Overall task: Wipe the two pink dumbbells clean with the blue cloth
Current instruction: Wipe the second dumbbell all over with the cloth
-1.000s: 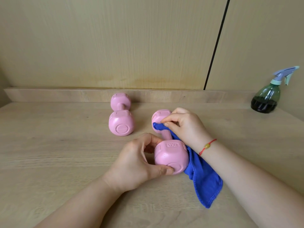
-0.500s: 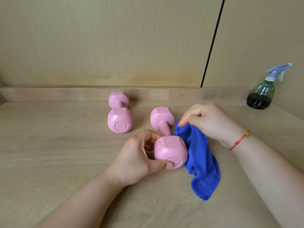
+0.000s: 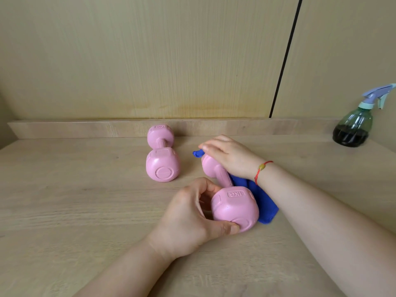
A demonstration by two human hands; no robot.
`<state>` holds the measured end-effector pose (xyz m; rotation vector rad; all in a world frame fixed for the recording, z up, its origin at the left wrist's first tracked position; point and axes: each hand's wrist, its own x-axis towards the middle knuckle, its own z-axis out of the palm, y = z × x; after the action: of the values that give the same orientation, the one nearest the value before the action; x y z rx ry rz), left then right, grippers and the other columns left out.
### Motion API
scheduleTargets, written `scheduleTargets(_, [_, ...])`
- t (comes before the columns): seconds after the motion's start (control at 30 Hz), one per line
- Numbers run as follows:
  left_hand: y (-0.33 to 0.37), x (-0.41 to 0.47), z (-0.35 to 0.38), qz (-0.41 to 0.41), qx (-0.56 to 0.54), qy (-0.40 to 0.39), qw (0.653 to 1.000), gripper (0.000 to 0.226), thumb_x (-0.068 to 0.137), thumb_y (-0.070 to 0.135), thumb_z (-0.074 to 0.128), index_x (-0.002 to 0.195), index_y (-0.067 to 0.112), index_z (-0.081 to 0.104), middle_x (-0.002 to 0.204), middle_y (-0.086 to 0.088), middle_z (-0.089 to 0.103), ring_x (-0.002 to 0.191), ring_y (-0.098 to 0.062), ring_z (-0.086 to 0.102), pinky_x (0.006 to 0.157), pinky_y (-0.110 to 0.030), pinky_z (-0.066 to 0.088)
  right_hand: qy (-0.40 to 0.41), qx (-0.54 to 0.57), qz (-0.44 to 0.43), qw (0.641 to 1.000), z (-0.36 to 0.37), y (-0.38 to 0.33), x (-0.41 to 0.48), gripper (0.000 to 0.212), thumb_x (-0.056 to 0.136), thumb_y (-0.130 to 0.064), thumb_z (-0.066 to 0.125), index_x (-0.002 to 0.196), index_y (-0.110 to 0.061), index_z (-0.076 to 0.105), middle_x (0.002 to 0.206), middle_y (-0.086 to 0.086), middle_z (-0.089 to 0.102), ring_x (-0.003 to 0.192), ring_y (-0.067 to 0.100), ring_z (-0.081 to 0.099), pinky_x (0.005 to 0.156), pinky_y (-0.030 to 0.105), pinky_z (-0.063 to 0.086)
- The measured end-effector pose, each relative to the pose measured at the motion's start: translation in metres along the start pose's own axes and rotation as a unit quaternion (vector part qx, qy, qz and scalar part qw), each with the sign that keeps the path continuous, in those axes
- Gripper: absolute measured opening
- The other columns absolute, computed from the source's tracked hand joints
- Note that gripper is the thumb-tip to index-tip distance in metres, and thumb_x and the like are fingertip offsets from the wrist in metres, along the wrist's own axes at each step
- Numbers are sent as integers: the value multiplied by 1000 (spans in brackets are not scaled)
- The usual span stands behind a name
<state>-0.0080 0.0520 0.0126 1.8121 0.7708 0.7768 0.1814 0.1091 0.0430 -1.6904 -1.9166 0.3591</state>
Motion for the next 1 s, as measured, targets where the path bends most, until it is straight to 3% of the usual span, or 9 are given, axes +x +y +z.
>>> scheduleTargets(0.17, [1, 0, 0, -5, -9, -9, 1000, 50, 56, 2, 93, 94, 14, 63, 77, 10, 70, 68, -7, 65, 65, -23, 54, 1, 63, 117, 991, -5, 4, 13, 53, 104, -46, 29, 120, -11, 66, 121, 1, 64, 114, 20, 54, 103, 30, 36])
scheduleTargets(0.27, [-1, 2, -1, -2, -5, -8, 1000, 52, 53, 7, 94, 93, 16, 63, 82, 4, 72, 71, -10, 66, 68, -30, 56, 17, 152, 161, 975, -1, 9, -3, 53, 105, -45, 28, 141, -13, 49, 136, -2, 51, 130, 13, 42, 101, 19, 24])
scheduleTargets(0.37, [-2, 1, -2, 1, -2, -6, 1000, 51, 54, 9, 94, 93, 16, 62, 83, 0, 72, 70, -11, 64, 67, -31, 55, 24, 207, 168, 964, 2, 14, -21, 55, 105, -48, 24, 150, -18, 35, 150, -6, 38, 139, 8, 29, 103, 16, 16])
scheduleTargets(0.5, [-1, -1, -1, -1, 9, -1, 1000, 51, 54, 14, 95, 92, 19, 62, 86, -1, 72, 72, -12, 65, 70, -37, 56, 39, 243, 180, 952, 3, 20, -28, 56, 103, -52, 27, 147, -20, 41, 143, -10, 42, 130, 0, 33, 110, 18, 17])
scheduleTargets(0.57, [-1, -2, -2, 2, 10, -1, 1000, 51, 54, 15, 95, 92, 20, 61, 86, 0, 72, 73, -11, 66, 71, -35, 56, 37, 256, 168, 951, 3, 26, -34, 52, 102, -51, 33, 144, -24, 44, 145, -14, 43, 133, 0, 35, 119, 27, 19])
scheduleTargets(0.63, [0, -2, -2, 6, 14, 1, 1000, 51, 55, 15, 95, 93, 20, 61, 87, 1, 72, 73, -10, 66, 70, -32, 56, 20, 223, 155, 962, 3, 32, -44, 46, 100, -44, 43, 143, -27, 44, 143, -11, 49, 134, 7, 42, 118, 33, 26])
scheduleTargets(0.77, [-1, -2, -1, 10, 22, 7, 1000, 52, 55, 16, 96, 93, 21, 61, 87, 4, 71, 73, -9, 66, 69, -27, 56, 59, 40, 169, 983, -7, 34, -68, 48, 98, -10, 49, 145, -19, 44, 144, 3, 51, 130, 21, 48, 107, 27, 35])
scheduleTargets(0.87, [-1, -2, -1, 13, 30, 12, 999, 53, 53, 19, 97, 93, 23, 63, 87, 4, 72, 78, -17, 70, 73, -31, 57, 146, 55, 174, 972, -21, 26, -85, 47, 91, 4, 45, 131, -16, 59, 134, 2, 60, 126, 16, 53, 103, 22, 37])
scheduleTargets(1.0, [-1, -2, -2, 17, 30, 11, 999, 54, 53, 16, 97, 94, 20, 63, 89, 1, 72, 76, -11, 69, 75, -29, 58, 204, 117, 123, 964, -40, -1, -104, 34, 88, 0, 51, 106, -22, 69, 104, -6, 73, 101, 14, 66, 94, 34, 50])
